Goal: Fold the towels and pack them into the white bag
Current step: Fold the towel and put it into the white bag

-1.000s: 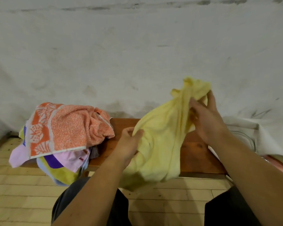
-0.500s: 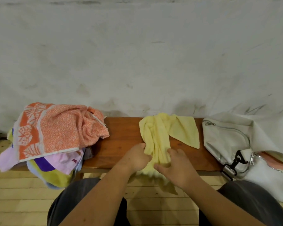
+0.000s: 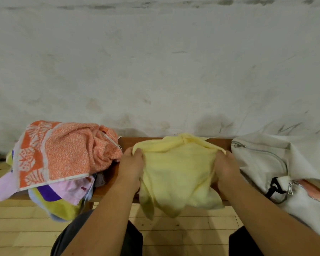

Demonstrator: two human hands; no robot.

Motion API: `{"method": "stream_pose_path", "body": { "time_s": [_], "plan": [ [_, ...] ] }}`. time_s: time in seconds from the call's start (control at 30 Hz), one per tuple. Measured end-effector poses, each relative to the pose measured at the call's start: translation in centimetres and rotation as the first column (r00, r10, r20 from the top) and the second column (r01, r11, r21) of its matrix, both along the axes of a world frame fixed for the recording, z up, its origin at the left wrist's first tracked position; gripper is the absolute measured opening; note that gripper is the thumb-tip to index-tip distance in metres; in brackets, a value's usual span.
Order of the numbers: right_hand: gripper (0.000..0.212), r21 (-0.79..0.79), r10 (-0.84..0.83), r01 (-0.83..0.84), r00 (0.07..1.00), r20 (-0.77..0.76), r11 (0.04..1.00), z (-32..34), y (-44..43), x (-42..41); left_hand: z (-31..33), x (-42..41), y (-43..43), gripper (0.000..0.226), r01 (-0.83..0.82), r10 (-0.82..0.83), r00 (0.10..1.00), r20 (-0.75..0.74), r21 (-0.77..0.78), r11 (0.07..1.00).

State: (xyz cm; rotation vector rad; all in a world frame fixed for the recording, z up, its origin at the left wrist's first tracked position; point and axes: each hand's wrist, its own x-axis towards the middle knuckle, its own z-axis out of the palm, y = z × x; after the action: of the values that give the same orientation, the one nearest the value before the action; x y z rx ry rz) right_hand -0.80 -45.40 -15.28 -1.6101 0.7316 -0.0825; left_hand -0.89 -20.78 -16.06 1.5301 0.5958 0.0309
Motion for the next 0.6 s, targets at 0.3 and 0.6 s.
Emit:
{"method": "stream_pose_path", "body": {
  "time_s": [0.3, 0.6],
  "plan": [
    [0.044, 0.543, 0.235, -0.124, 0.962, -0.14, 0.831, -3.1, -3.3, -6.0, -0.2, -2.7, -0.4, 0.042, 0.548, -0.539, 0.72, -0.437, -0.119, 0.828],
    [0.035, 0.243, 0.336, -0.282, 0.916, -0.22, 0.928, -0.3, -2.0, -2.4, 2.4, -1.7, 0.3, 0.03, 0.498, -0.397, 0.813, -0.426, 0.156, 0.853]
  ]
}}
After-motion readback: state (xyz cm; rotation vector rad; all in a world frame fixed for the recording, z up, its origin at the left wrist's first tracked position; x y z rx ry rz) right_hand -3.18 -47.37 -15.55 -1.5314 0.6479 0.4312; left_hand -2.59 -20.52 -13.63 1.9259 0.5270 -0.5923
